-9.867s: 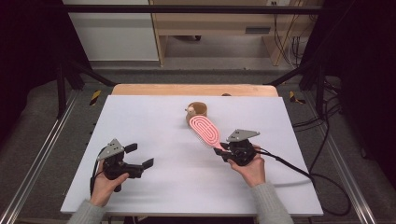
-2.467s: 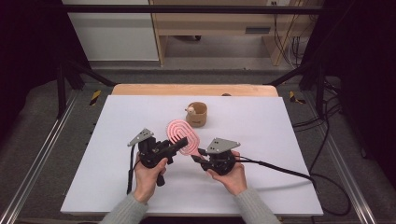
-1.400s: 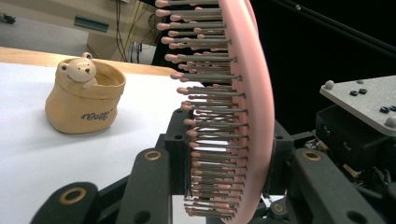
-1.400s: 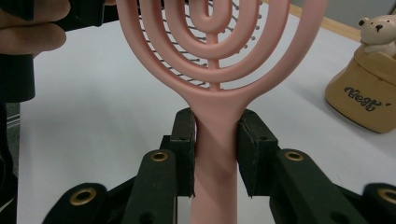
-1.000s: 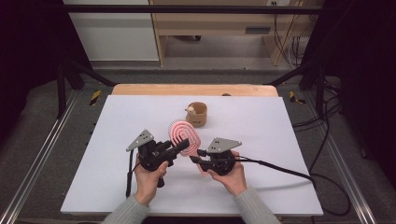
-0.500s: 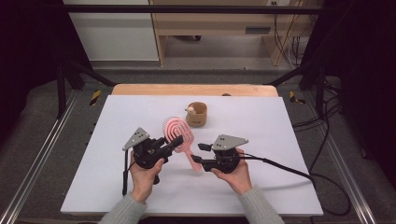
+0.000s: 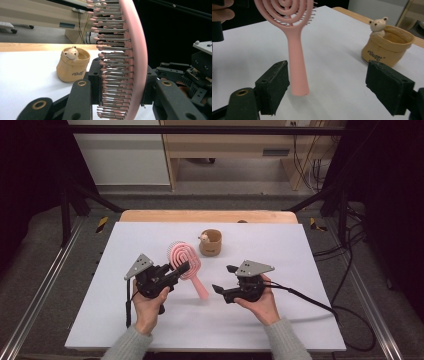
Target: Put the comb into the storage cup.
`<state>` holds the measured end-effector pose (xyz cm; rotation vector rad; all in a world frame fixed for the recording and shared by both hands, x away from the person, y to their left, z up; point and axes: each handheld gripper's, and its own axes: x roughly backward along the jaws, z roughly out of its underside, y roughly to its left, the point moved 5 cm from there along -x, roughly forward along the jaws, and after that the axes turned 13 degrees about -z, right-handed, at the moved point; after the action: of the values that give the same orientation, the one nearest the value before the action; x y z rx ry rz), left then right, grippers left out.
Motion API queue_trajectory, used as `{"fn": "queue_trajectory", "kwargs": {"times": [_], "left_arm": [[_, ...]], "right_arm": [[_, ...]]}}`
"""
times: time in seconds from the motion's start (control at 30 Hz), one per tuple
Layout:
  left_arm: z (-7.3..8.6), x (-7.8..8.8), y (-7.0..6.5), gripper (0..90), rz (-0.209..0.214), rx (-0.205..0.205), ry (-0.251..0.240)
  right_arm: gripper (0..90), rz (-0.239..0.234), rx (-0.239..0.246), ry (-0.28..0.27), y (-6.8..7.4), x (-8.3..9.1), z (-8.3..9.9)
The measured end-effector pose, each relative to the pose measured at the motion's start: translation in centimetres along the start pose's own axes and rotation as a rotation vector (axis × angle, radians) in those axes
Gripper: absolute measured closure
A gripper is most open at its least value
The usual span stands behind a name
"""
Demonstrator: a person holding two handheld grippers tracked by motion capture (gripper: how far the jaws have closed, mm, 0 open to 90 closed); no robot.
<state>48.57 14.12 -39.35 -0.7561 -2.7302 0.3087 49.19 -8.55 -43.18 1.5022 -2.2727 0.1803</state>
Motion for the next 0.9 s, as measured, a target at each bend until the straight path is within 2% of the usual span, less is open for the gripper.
{"fn": "queue_trajectory", "kwargs": {"times": [0.1, 0.4, 0.53, 0.63, 0.9], "left_arm": [[-0.2, 0.2, 0.2, 62.7, -0.005, 0.000, -0.006], [-1.0, 0.7, 1.0, 62.7, -0.014, 0.017, -0.023], [-1.2, 0.9, 1.3, 62.7, -0.016, 0.014, -0.027], [-1.4, 1.0, 1.5, 62.7, -0.018, 0.019, -0.030], [-1.6, 1.1, 2.0, 62.6, -0.025, 0.018, -0.027]], "right_arm": [[11.1, 0.022, -0.028, 0.011, -0.7, 0.4, 0.4], [3.2, 0.081, -0.099, 0.025, -2.8, 1.4, 1.8], [2.6, 0.108, -0.119, 0.024, -3.6, 2.2, 2.3], [2.0, 0.118, -0.145, 0.018, -4.2, 2.8, 2.6], [0.6, 0.100, -0.163, 0.008, -5.4, 4.2, 3.6]]}}
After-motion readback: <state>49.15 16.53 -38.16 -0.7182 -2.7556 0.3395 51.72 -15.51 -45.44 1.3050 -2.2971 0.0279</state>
